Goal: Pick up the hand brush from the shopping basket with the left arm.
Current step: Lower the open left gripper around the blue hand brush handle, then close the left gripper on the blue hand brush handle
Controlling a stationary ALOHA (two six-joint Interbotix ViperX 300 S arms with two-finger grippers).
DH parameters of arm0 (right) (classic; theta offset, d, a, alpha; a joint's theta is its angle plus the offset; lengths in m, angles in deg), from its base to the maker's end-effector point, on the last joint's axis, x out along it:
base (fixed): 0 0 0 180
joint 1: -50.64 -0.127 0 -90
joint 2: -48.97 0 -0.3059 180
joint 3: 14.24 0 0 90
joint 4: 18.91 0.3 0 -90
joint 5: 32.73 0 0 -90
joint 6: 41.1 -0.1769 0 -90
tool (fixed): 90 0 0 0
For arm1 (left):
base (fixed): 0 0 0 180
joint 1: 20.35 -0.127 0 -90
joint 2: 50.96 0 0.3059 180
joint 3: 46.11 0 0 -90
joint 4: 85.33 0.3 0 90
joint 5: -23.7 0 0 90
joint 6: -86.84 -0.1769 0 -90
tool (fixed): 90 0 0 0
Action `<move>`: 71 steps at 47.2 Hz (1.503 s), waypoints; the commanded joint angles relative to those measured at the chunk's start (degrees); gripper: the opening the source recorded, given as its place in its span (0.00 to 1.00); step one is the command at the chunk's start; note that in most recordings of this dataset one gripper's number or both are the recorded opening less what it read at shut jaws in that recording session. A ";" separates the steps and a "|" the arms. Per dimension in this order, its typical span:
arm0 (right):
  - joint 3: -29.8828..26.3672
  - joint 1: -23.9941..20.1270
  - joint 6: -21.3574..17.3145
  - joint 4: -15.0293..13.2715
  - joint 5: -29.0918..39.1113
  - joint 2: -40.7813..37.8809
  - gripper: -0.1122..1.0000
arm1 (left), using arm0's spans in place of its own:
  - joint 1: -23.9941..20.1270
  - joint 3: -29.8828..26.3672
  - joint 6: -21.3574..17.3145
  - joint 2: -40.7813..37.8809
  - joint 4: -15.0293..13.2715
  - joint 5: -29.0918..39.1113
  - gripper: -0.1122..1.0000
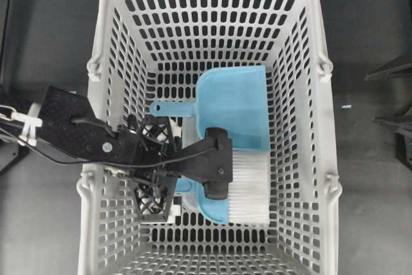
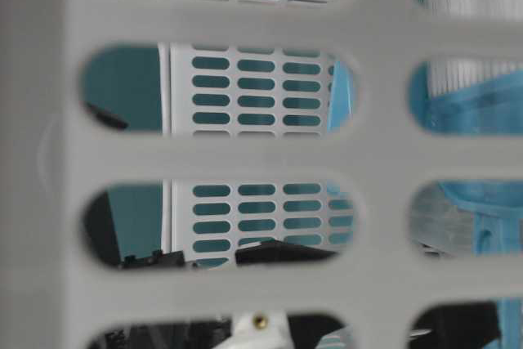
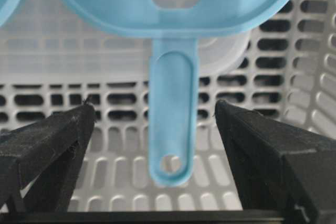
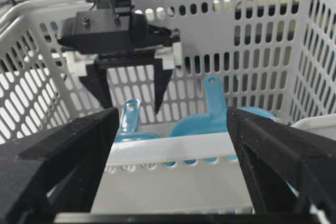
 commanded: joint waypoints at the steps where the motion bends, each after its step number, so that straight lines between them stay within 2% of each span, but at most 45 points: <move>1: -0.53 -0.18 -0.09 0.09 -0.26 -0.09 0.81 | 0.79 -0.35 0.35 0.53 0.18 -1.23 0.90; 15: 0.00 -0.09 -0.09 0.09 -0.26 -0.09 0.81 | 1.14 1.76 0.44 -0.88 0.18 -2.64 0.90; 31: 0.09 -0.18 -0.09 0.09 -0.44 -0.09 0.81 | 1.14 7.65 0.97 -2.81 0.18 -10.37 0.90; 56: 0.53 -0.18 -0.09 0.18 -0.53 -0.09 0.81 | 1.14 6.94 1.32 -2.90 0.18 -11.78 0.90; 65: 0.97 -0.18 -0.09 0.18 -0.79 -0.18 0.81 | 1.14 5.89 1.23 -2.99 0.18 -11.78 0.85; 71: 1.14 -0.18 -0.09 0.18 -1.58 -0.18 0.81 | 1.23 5.80 1.23 -2.90 0.18 -11.78 0.74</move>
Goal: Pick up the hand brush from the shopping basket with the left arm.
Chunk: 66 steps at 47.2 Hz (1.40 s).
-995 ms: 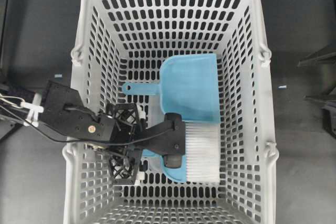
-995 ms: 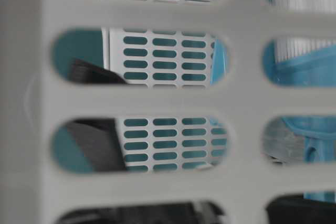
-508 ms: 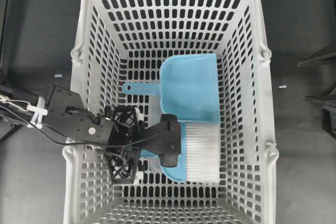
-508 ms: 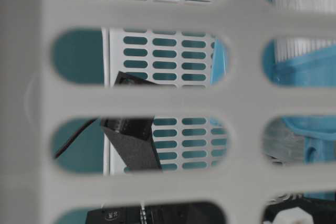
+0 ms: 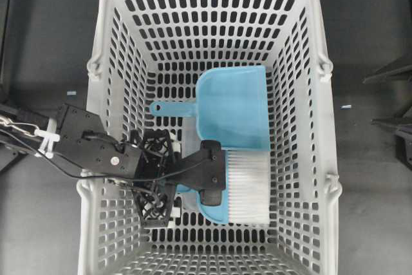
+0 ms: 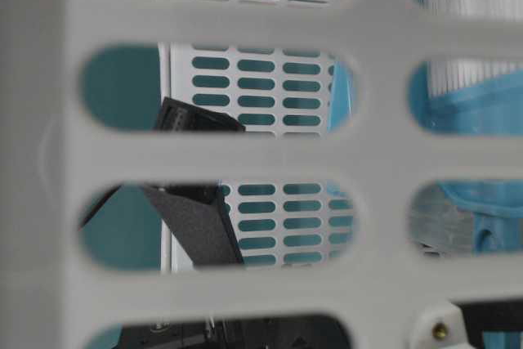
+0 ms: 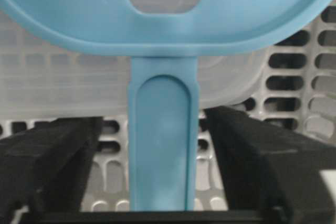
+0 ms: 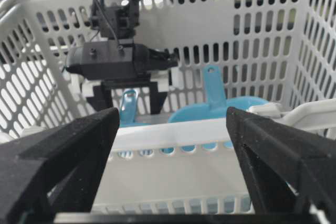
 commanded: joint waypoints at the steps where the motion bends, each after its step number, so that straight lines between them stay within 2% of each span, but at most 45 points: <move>1: -0.26 -0.09 -0.09 0.09 -1.14 -0.35 0.81 | 0.53 -0.88 -0.09 0.44 0.09 -0.26 0.72; 4: -0.18 -0.09 -0.09 0.09 -1.32 -0.44 0.81 | 0.88 -0.97 -0.09 0.62 0.18 -0.09 0.62; 10: 0.26 -0.18 -0.09 0.18 -1.32 -0.35 0.81 | 1.41 -1.14 -0.26 0.62 0.18 0.09 0.32; 26: 0.53 -0.18 -0.09 0.09 -1.41 -0.44 0.81 | 1.58 -1.49 -0.79 1.05 0.09 0.00 0.32; 37: 0.79 -0.09 -0.09 0.09 -1.32 -0.35 0.81 | 1.58 -4.39 -0.88 4.13 0.18 2.37 0.32; 56: 0.88 -0.09 -0.18 0.18 -1.32 -0.35 0.81 | 1.32 -16.96 -0.88 11.34 0.18 18.02 0.32; 66: 0.88 -0.18 -0.18 0.18 -1.32 -0.35 0.81 | 0.79 -24.61 -0.97 13.54 0.18 23.99 0.32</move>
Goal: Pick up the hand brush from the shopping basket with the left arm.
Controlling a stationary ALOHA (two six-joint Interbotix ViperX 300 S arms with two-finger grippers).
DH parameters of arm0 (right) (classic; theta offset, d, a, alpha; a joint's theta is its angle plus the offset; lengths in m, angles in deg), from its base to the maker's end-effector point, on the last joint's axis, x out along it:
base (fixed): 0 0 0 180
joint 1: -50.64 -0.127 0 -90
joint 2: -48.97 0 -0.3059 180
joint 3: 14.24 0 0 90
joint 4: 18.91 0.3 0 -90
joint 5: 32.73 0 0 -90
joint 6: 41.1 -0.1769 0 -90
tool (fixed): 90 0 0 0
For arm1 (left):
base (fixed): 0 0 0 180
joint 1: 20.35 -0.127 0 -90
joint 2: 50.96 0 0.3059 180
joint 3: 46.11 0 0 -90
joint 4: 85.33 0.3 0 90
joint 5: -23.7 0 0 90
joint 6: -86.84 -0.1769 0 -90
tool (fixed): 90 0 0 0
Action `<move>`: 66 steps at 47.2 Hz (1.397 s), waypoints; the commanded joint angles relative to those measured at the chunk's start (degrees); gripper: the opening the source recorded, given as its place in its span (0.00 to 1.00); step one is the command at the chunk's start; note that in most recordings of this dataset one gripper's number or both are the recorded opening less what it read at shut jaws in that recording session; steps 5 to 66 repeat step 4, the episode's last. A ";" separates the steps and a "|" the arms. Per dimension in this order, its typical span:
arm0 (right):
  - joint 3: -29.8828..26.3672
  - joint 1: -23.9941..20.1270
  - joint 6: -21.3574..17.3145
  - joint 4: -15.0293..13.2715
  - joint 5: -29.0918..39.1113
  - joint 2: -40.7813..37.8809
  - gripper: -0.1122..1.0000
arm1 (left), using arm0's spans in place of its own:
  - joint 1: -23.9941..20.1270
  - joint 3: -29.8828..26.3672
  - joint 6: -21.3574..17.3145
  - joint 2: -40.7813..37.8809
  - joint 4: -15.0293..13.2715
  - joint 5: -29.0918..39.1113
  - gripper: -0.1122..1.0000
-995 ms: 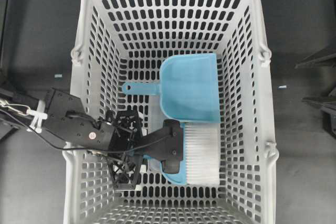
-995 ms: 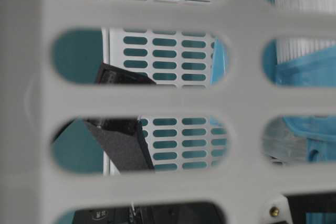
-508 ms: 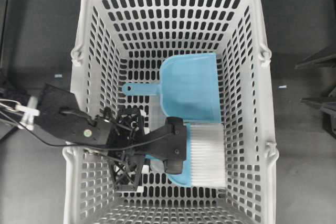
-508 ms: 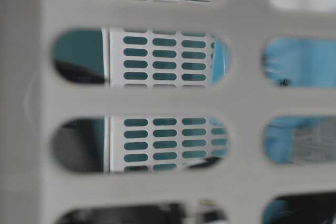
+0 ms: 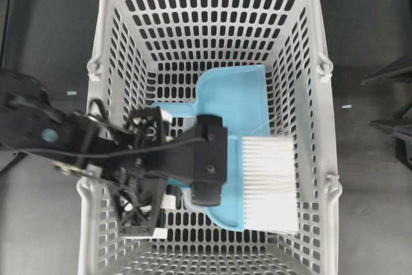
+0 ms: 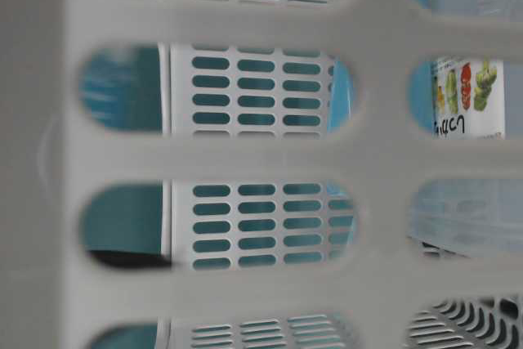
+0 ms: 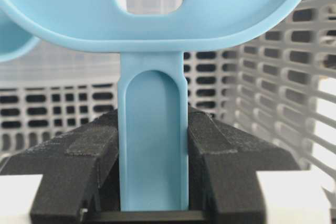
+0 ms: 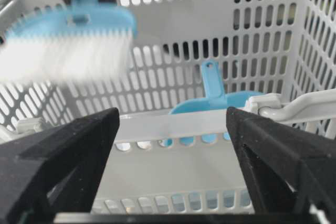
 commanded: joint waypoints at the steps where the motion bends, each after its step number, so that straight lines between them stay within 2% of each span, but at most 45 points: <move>1: -0.44 0.00 -0.09 0.18 -0.44 -0.26 0.81 | -0.35 -4.04 -0.18 2.20 0.26 1.58 0.32; 66: -0.44 -0.09 -0.09 0.18 -0.44 -0.26 0.81 | -0.44 -4.92 -0.18 2.29 0.26 1.85 0.32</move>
